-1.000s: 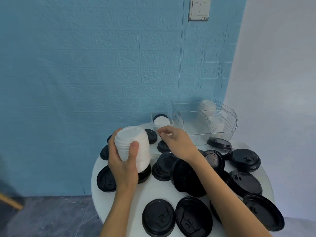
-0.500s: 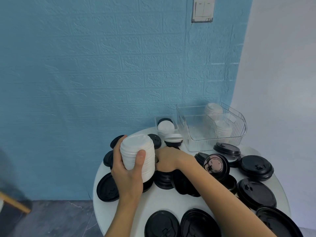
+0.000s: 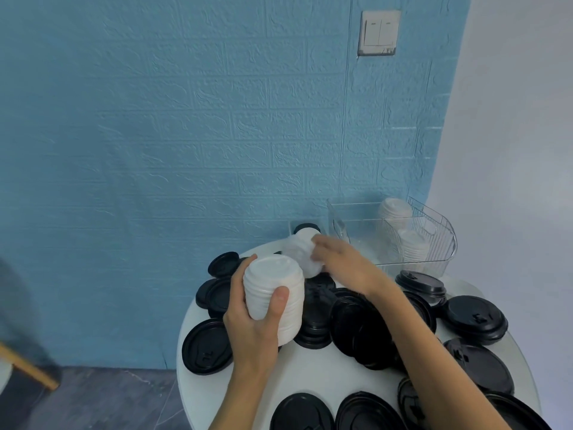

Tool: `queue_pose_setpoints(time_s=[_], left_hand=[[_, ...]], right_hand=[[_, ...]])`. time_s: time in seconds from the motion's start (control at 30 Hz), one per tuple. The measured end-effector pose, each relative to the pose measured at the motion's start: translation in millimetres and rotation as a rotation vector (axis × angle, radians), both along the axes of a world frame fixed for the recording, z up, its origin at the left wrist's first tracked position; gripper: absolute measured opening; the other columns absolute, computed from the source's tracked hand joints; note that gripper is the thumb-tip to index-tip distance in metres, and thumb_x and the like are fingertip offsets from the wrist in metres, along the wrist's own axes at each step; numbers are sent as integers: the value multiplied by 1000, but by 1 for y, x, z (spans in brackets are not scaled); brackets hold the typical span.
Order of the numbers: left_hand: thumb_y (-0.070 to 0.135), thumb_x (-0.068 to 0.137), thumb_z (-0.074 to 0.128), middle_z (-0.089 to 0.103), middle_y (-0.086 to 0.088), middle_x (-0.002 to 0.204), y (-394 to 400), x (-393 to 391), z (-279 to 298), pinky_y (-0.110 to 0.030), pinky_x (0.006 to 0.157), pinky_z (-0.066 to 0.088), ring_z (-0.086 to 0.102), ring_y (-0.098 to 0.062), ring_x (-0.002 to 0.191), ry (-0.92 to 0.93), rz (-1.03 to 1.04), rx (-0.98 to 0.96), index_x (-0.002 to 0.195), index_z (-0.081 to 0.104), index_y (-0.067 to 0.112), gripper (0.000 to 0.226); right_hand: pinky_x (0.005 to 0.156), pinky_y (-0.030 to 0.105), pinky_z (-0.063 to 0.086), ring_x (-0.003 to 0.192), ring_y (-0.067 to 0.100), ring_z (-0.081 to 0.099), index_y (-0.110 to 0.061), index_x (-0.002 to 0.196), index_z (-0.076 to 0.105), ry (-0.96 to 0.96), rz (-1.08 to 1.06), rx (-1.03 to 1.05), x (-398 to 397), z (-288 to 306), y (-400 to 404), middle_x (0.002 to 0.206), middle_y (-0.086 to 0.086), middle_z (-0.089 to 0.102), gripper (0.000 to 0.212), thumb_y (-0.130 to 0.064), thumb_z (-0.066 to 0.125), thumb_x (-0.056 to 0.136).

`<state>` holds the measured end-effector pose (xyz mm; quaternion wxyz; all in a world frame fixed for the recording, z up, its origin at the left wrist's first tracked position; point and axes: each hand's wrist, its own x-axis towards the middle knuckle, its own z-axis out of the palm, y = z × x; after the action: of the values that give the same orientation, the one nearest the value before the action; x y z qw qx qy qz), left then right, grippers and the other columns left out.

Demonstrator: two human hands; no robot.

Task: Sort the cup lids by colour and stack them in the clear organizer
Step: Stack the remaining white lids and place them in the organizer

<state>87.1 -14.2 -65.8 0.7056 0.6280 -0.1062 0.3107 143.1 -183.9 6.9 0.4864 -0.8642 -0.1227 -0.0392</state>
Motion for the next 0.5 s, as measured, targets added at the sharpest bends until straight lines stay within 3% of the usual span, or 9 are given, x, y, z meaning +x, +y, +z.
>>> queue_pose_setpoints(time_s=[0.07,0.13,0.2,0.3,0.4,0.5], left_hand=[[61,70,69,65,19,128,-1,-1,0,-18,93,48,61,-5,118,20,-27,16,133,57,33,70],[61,69,69,66,21,124,-2,0,1,-14,89,48,63,-4,115,39,-47,10,132,57,34,69],[62,69,68,68,20,121,-2,0,2,-17,89,48,64,-4,112,61,-63,11,129,58,37,66],[62,69,69,68,20,119,-3,-3,3,-20,89,51,65,-4,110,81,-104,61,127,57,44,62],[62,69,70,67,22,120,-4,-5,5,-13,86,50,65,-2,110,72,-111,83,128,56,43,64],[63,68,69,67,23,120,-4,-5,4,-10,84,48,65,-3,112,65,-86,83,129,55,43,66]], right_hand=[[76,40,46,79,17,49,-31,73,56,1,-57,307,-6,9,-7,77,-5,54,14,-37,45,81],[67,32,45,79,19,49,-17,96,57,47,13,659,-13,16,-9,92,9,50,19,-28,43,90],[60,27,46,74,16,53,-7,107,52,119,117,883,-22,22,-5,97,16,49,21,-23,40,99],[59,30,43,65,21,58,-11,109,66,152,186,805,-28,23,7,88,15,62,35,-44,58,97],[82,43,44,89,26,64,-12,109,73,80,110,541,-25,17,17,105,18,73,59,-60,79,74],[97,43,50,106,26,71,-9,111,71,115,71,407,-26,15,26,109,8,76,68,-62,78,69]])
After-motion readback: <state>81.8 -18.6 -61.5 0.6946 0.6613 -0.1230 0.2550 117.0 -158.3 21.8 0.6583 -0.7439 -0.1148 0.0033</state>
